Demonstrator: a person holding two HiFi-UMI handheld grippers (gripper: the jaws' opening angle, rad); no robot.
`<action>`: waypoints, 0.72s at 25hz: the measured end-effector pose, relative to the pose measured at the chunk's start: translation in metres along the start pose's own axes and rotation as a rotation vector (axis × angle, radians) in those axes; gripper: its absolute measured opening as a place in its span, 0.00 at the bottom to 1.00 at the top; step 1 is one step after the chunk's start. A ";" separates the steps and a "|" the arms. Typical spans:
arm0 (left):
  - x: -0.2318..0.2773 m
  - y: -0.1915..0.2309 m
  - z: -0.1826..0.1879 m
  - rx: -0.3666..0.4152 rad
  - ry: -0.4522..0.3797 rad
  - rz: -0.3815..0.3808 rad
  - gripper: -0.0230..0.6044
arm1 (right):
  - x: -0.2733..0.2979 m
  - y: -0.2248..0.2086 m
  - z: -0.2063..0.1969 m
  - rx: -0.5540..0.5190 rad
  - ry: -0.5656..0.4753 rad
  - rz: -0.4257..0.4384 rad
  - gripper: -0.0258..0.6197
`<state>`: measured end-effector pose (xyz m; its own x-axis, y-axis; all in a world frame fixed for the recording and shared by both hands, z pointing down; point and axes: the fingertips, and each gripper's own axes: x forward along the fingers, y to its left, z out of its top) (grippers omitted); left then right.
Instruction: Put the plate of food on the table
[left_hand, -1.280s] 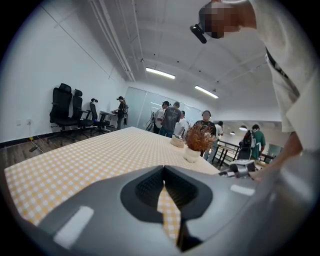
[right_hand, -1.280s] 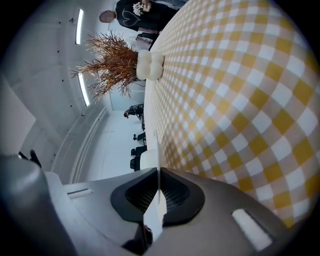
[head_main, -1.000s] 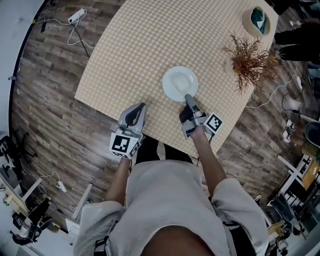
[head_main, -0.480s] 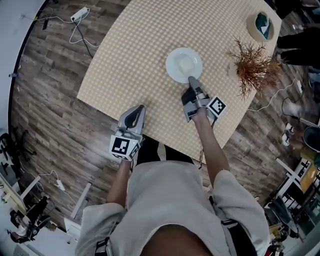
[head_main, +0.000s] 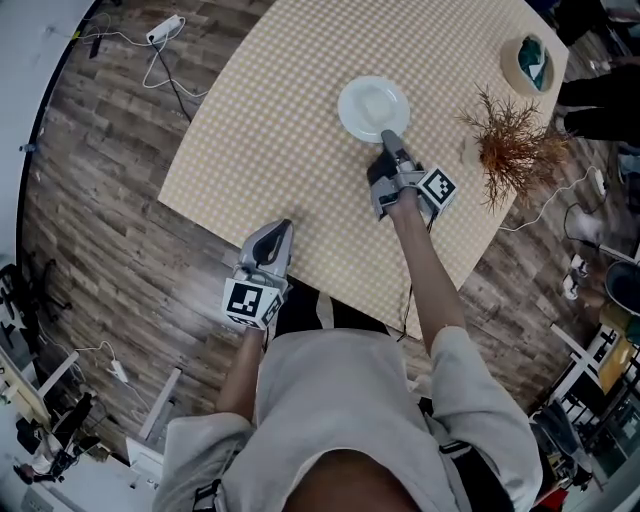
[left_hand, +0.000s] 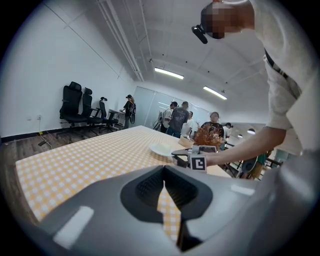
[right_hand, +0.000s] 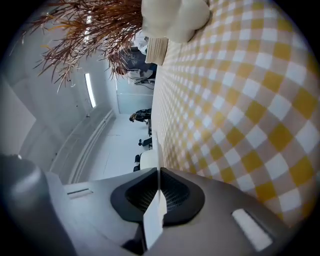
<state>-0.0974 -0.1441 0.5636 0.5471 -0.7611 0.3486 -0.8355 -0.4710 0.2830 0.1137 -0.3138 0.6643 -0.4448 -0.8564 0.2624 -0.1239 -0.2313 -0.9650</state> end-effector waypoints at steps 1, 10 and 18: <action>-0.001 0.000 -0.001 -0.001 0.001 0.000 0.05 | 0.003 0.001 0.001 0.007 -0.003 0.006 0.06; -0.003 0.000 0.000 -0.005 -0.001 0.007 0.05 | 0.021 0.008 0.012 0.022 -0.017 0.026 0.06; -0.002 0.000 -0.001 -0.008 -0.003 0.010 0.05 | 0.024 0.007 0.015 0.053 -0.027 0.017 0.07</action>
<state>-0.0989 -0.1422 0.5635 0.5383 -0.7672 0.3487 -0.8406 -0.4594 0.2870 0.1160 -0.3426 0.6640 -0.4218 -0.8725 0.2468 -0.0692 -0.2404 -0.9682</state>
